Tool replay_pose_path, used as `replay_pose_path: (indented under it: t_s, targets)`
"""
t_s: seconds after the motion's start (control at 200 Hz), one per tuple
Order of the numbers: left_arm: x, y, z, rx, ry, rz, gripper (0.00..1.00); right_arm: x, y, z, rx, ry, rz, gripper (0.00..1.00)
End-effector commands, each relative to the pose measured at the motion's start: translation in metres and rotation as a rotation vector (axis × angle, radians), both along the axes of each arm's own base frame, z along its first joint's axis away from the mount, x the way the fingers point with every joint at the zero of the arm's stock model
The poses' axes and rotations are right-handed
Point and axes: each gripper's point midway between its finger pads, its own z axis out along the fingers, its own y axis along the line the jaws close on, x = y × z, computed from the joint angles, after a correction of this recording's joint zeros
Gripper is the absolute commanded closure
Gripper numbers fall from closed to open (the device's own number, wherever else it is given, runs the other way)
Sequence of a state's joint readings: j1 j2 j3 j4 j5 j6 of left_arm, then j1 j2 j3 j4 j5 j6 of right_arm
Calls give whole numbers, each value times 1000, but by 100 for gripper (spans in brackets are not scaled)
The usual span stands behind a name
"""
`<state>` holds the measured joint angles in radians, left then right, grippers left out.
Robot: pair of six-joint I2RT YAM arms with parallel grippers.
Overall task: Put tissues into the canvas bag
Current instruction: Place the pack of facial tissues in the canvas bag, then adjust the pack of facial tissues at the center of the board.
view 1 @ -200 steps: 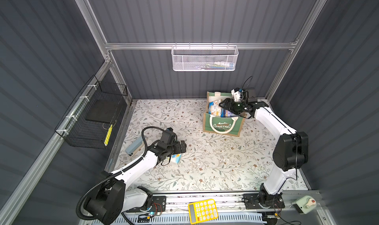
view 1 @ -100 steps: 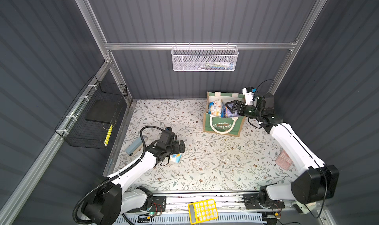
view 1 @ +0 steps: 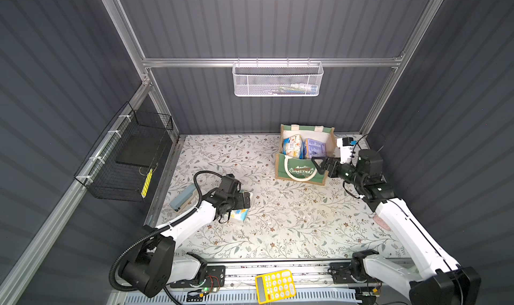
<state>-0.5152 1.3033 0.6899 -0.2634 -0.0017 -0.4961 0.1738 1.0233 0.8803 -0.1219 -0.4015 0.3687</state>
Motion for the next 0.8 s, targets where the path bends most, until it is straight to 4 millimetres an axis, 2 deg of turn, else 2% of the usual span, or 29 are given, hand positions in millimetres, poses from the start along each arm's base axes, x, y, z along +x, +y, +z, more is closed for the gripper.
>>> replay_pose_path:
  t_s: [0.0,0.125,0.27,0.44,0.59,0.69,0.796]
  targets:
    - [-3,-24,4,-115,9,-88,1,-6,-14,-6,-13,-17,-45,1]
    - [-6,-40,1,-231,51,-78,6,-18,-25,-22,23,26,-88,1]
    - [-13,-62,-14,-330,111,-53,10,-30,-28,-50,49,125,-115,12]
    - [-23,-85,-16,-357,114,-49,10,-49,-25,-59,137,157,-117,20]
    - [-24,-87,-11,-374,104,-35,9,-68,-13,-75,205,182,-111,25]
    - [-22,-87,-11,-383,108,-10,9,-79,1,-97,226,228,-122,27]
    - [-24,-99,-11,-440,120,-10,10,-89,23,-122,280,279,-105,29]
